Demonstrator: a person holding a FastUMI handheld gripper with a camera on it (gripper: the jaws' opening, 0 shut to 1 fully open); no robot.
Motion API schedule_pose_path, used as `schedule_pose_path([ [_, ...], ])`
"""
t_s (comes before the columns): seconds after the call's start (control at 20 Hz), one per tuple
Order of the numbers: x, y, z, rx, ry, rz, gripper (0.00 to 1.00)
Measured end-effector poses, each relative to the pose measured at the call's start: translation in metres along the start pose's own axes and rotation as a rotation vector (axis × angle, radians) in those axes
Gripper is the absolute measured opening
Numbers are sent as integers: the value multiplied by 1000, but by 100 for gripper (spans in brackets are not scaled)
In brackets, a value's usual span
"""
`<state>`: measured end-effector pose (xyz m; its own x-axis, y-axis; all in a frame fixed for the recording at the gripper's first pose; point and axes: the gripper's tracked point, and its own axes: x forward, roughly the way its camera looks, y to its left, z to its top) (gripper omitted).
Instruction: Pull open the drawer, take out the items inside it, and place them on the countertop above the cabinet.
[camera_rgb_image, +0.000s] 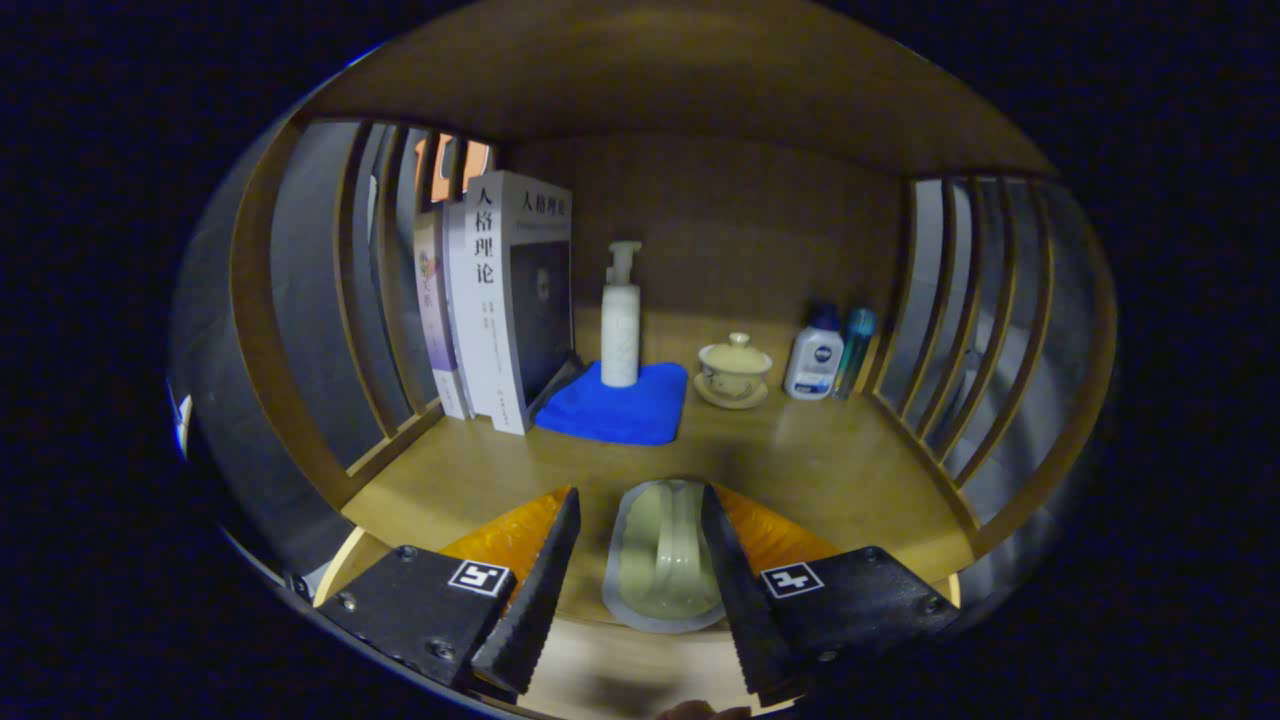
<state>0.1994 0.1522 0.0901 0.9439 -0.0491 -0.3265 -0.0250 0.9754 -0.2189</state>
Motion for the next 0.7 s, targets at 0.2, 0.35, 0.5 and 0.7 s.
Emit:
schedule_pose_path([
  [0.2, -45, -5, 5, -23, -156, -30, 77],
  [0.35, -95, -8, -15, -30, -242, -44, 95],
  [0.5, -138, -11, -48, 23, -310, -34, 100],
  [0.7, -180, -9, -93, 106, -359, 4, 100],
])
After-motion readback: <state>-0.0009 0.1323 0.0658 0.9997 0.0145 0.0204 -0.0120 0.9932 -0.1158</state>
